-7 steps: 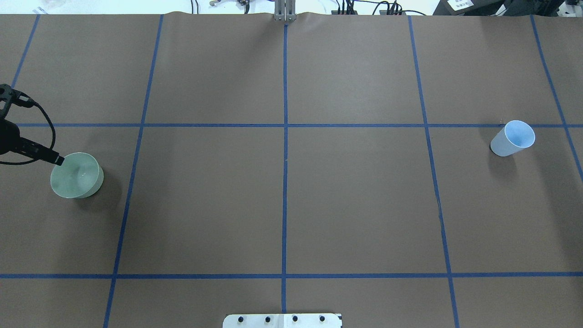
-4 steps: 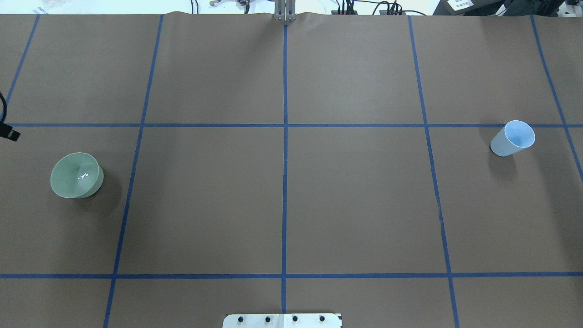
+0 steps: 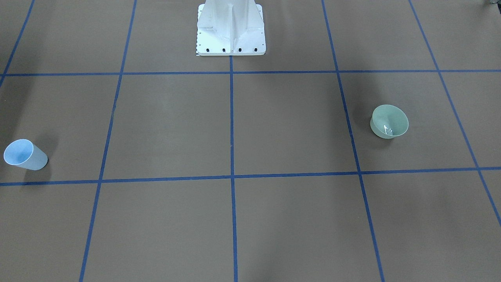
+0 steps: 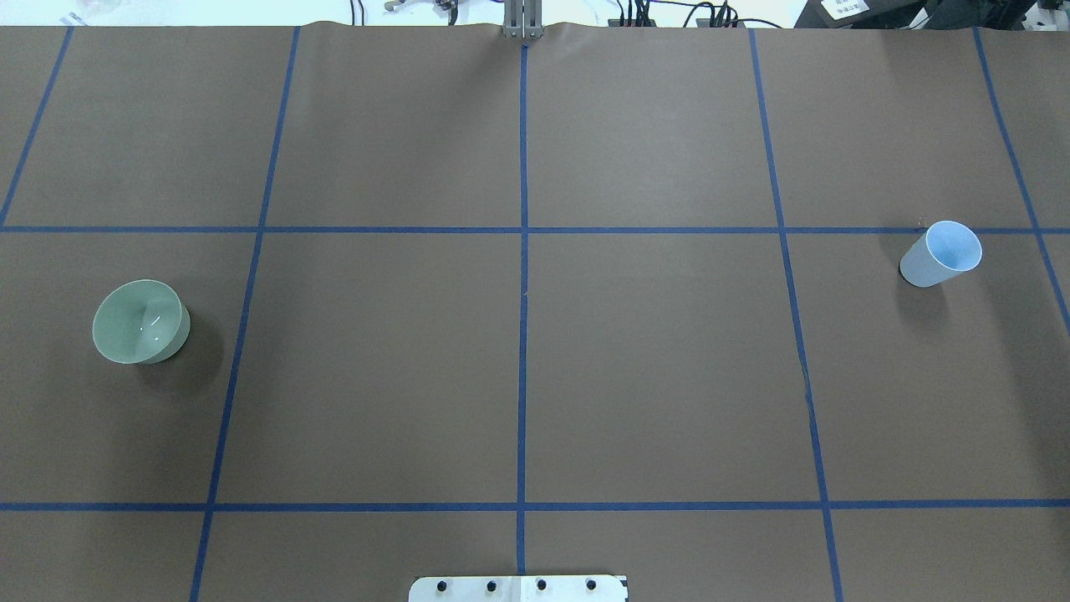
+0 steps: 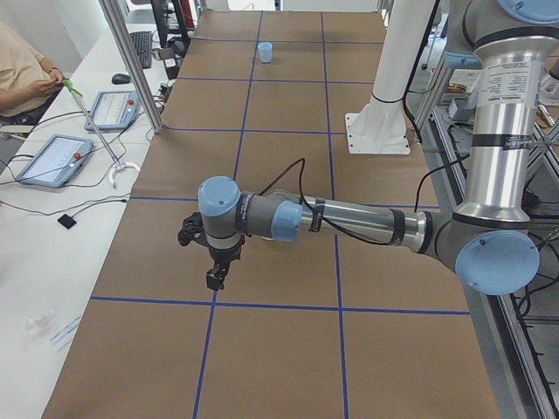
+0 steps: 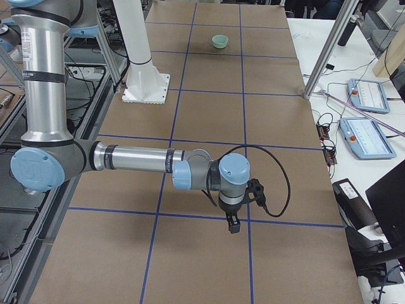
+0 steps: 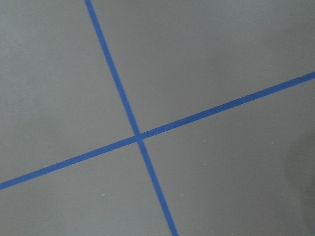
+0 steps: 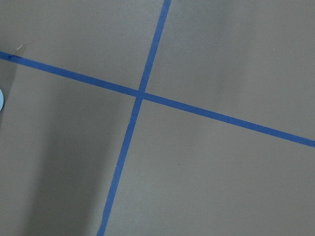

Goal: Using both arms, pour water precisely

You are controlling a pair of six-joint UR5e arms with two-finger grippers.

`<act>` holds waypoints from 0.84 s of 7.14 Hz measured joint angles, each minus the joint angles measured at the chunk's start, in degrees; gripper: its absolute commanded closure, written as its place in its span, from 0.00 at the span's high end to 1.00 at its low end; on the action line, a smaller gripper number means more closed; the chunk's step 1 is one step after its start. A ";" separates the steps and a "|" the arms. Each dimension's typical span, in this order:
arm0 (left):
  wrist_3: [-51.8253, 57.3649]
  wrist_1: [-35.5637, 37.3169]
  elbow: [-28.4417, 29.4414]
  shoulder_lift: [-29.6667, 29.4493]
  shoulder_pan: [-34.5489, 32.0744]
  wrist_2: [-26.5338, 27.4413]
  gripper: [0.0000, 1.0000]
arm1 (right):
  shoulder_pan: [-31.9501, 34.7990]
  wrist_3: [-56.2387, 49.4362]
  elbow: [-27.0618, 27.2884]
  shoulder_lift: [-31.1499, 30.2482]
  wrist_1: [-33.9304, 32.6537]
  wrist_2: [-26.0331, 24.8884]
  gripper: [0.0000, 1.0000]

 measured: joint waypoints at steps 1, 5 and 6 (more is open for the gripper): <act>1.35 0.55 0.92 0.09 -2.38 0.07 1.00 | 0.00 0.05 -0.06 0.01 0.00 0.00 1.00; -0.46 0.29 2.92 0.52 -3.90 -0.02 1.00 | 0.00 -0.03 -0.82 -0.01 0.16 -0.08 1.00; -3.86 0.33 2.84 0.55 -3.92 -0.24 1.00 | 0.00 0.03 -0.93 0.00 0.17 -0.07 1.00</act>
